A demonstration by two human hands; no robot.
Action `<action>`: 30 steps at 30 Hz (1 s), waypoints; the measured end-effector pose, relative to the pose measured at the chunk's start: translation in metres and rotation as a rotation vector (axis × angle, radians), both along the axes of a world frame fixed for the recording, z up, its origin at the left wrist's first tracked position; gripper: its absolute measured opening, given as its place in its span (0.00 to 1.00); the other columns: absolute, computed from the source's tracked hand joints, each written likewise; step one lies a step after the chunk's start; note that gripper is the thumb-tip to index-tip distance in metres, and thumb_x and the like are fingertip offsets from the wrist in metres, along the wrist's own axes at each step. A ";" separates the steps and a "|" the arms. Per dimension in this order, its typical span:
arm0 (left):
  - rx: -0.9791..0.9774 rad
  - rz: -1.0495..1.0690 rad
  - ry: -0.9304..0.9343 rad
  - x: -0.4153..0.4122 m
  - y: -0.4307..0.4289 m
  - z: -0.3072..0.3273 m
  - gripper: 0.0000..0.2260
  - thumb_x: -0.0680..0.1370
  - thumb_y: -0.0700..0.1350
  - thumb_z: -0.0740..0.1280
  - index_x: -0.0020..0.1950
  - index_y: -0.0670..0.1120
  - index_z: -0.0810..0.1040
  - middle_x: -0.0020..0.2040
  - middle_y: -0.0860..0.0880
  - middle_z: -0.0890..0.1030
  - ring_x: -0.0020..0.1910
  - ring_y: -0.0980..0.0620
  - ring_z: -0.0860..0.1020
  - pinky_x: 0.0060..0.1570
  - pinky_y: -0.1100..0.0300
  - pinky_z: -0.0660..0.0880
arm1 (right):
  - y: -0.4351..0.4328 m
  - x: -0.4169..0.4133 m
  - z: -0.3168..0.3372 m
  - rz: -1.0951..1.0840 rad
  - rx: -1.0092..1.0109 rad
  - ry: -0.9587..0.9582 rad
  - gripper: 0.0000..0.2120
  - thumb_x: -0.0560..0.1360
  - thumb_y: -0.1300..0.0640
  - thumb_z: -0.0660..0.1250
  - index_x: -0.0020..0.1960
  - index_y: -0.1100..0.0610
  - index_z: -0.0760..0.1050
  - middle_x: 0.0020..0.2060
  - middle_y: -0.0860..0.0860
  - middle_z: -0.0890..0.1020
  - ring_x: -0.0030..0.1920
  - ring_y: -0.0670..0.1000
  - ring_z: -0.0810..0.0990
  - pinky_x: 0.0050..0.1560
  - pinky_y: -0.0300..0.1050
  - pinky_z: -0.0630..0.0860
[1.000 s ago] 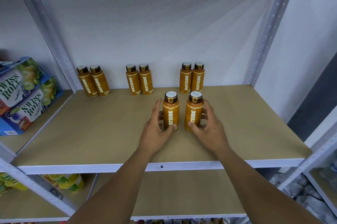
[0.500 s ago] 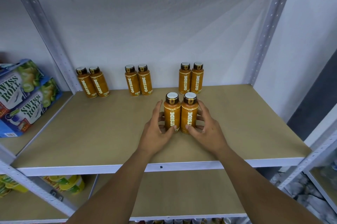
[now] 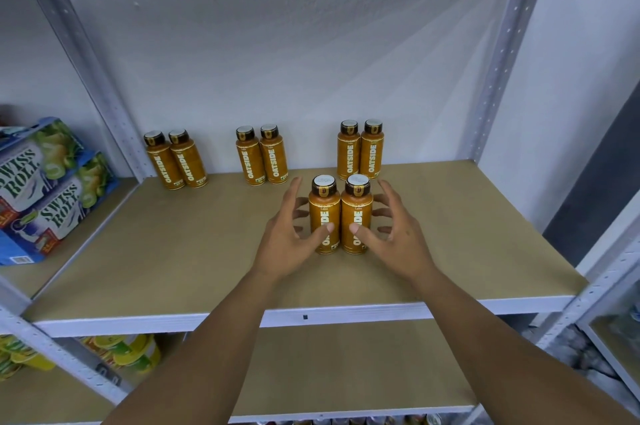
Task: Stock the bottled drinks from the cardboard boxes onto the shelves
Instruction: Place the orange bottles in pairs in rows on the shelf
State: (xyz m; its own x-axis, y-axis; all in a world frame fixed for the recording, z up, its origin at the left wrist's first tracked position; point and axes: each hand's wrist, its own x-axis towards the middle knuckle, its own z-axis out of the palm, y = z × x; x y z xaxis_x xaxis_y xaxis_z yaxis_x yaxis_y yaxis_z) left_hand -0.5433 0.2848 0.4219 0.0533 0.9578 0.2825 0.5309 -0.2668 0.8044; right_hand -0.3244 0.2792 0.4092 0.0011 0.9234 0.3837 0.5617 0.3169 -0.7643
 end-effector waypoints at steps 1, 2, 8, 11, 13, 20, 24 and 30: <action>0.015 -0.009 0.005 -0.002 0.002 0.006 0.46 0.74 0.59 0.76 0.81 0.67 0.47 0.77 0.52 0.70 0.69 0.53 0.74 0.59 0.55 0.78 | 0.001 0.002 0.005 -0.002 0.006 -0.003 0.45 0.71 0.34 0.73 0.79 0.34 0.49 0.74 0.44 0.71 0.65 0.46 0.76 0.59 0.53 0.81; 0.030 -0.027 0.012 -0.003 0.004 0.013 0.45 0.74 0.59 0.76 0.81 0.67 0.48 0.76 0.53 0.71 0.68 0.54 0.74 0.58 0.57 0.78 | 0.003 0.003 0.011 0.000 0.009 -0.009 0.45 0.71 0.34 0.73 0.79 0.34 0.49 0.74 0.43 0.71 0.64 0.46 0.77 0.58 0.52 0.81; 0.056 -0.135 0.063 -0.005 0.011 0.029 0.34 0.75 0.52 0.77 0.77 0.63 0.65 0.69 0.55 0.77 0.63 0.54 0.79 0.52 0.62 0.79 | 0.011 0.003 0.029 0.073 0.032 -0.082 0.35 0.73 0.40 0.74 0.75 0.35 0.60 0.68 0.43 0.77 0.60 0.45 0.79 0.54 0.51 0.83; 0.047 -0.123 0.040 -0.004 0.012 0.027 0.34 0.74 0.51 0.78 0.76 0.64 0.65 0.68 0.55 0.77 0.61 0.55 0.79 0.52 0.61 0.80 | 0.012 0.003 0.030 0.070 0.027 -0.078 0.35 0.74 0.42 0.74 0.75 0.37 0.61 0.67 0.44 0.77 0.58 0.46 0.80 0.54 0.49 0.83; 0.045 -0.129 0.029 -0.001 0.014 0.026 0.34 0.74 0.50 0.78 0.76 0.63 0.65 0.68 0.54 0.78 0.61 0.54 0.79 0.55 0.57 0.81 | 0.011 0.006 0.030 0.064 0.012 -0.064 0.36 0.75 0.44 0.74 0.77 0.38 0.60 0.68 0.44 0.76 0.59 0.46 0.79 0.55 0.48 0.83; 0.057 -0.196 0.061 0.044 0.033 0.025 0.34 0.76 0.50 0.77 0.77 0.62 0.64 0.70 0.56 0.76 0.63 0.56 0.78 0.59 0.55 0.80 | 0.015 0.046 0.033 0.021 -0.011 -0.055 0.33 0.75 0.45 0.74 0.75 0.40 0.62 0.64 0.40 0.76 0.56 0.44 0.78 0.51 0.39 0.79; 0.056 -0.234 0.058 0.089 0.052 0.023 0.34 0.76 0.52 0.76 0.77 0.63 0.63 0.70 0.55 0.76 0.63 0.55 0.78 0.59 0.57 0.77 | 0.022 0.085 0.036 -0.026 -0.019 -0.036 0.31 0.76 0.47 0.74 0.73 0.40 0.64 0.58 0.37 0.75 0.54 0.43 0.79 0.49 0.35 0.78; 0.079 -0.298 0.061 0.157 0.088 0.022 0.33 0.78 0.51 0.74 0.78 0.59 0.62 0.69 0.53 0.76 0.63 0.53 0.77 0.57 0.57 0.76 | 0.049 0.145 0.039 -0.102 -0.040 -0.057 0.28 0.77 0.53 0.73 0.73 0.44 0.65 0.59 0.43 0.76 0.53 0.43 0.79 0.47 0.31 0.77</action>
